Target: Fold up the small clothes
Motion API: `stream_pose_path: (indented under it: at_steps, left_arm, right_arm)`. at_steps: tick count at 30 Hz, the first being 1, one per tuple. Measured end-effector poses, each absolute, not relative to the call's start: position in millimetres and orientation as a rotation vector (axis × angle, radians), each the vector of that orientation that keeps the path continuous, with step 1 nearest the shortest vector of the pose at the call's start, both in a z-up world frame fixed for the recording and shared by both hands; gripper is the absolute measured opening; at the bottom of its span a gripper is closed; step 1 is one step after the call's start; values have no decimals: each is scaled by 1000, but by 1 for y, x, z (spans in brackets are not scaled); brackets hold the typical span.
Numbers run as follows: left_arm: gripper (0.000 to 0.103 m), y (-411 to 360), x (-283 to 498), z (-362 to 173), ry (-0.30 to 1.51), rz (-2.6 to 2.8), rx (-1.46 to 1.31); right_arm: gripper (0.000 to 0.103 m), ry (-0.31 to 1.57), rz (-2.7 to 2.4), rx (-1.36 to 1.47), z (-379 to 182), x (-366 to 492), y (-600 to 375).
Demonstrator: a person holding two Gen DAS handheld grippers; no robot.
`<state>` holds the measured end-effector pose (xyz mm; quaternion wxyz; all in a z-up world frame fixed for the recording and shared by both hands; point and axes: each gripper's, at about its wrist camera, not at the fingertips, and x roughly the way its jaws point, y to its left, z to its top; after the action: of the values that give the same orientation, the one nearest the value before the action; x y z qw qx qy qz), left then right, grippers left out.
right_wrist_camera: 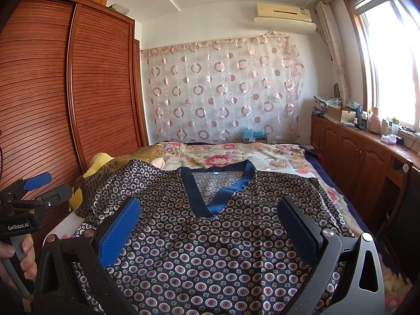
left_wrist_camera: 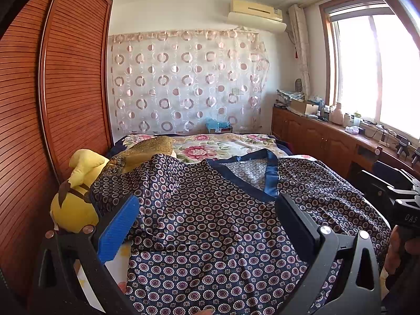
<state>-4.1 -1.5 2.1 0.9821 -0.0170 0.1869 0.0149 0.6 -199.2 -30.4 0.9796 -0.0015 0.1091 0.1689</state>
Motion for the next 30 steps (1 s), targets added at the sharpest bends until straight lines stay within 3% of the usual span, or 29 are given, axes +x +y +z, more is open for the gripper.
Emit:
stream_pose_path:
  at_steps: [30]
  left_arm:
    - [103, -1, -3, 1, 388, 31, -30]
  right_arm:
    - [103, 227, 347, -1, -33, 2, -201]
